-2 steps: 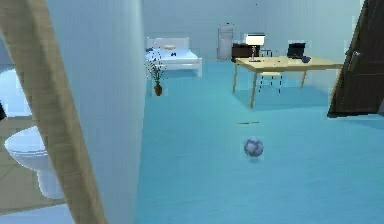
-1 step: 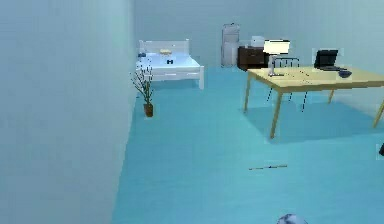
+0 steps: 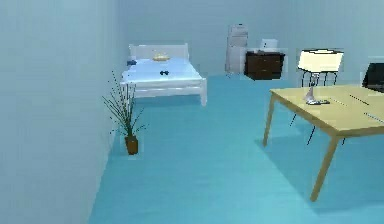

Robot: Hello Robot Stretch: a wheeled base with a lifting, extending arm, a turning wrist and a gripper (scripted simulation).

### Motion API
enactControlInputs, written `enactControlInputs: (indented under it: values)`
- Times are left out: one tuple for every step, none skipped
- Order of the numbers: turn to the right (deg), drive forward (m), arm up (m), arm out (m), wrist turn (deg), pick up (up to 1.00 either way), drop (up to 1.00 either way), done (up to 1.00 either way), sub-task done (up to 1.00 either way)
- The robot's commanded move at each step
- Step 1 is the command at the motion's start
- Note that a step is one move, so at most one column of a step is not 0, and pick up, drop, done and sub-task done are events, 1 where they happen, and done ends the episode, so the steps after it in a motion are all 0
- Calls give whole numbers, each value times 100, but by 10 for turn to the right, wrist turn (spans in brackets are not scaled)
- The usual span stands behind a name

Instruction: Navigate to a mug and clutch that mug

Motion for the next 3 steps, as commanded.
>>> enactControlInputs:
  values:
    - [0, 85, 0, 0, 0, 0, 0, 0, 0]
    - [150, 0, 0, 0, 0, 0, 0, 0, 0]
    - [0, 85, 0, 0, 0, 0, 0, 0, 0]
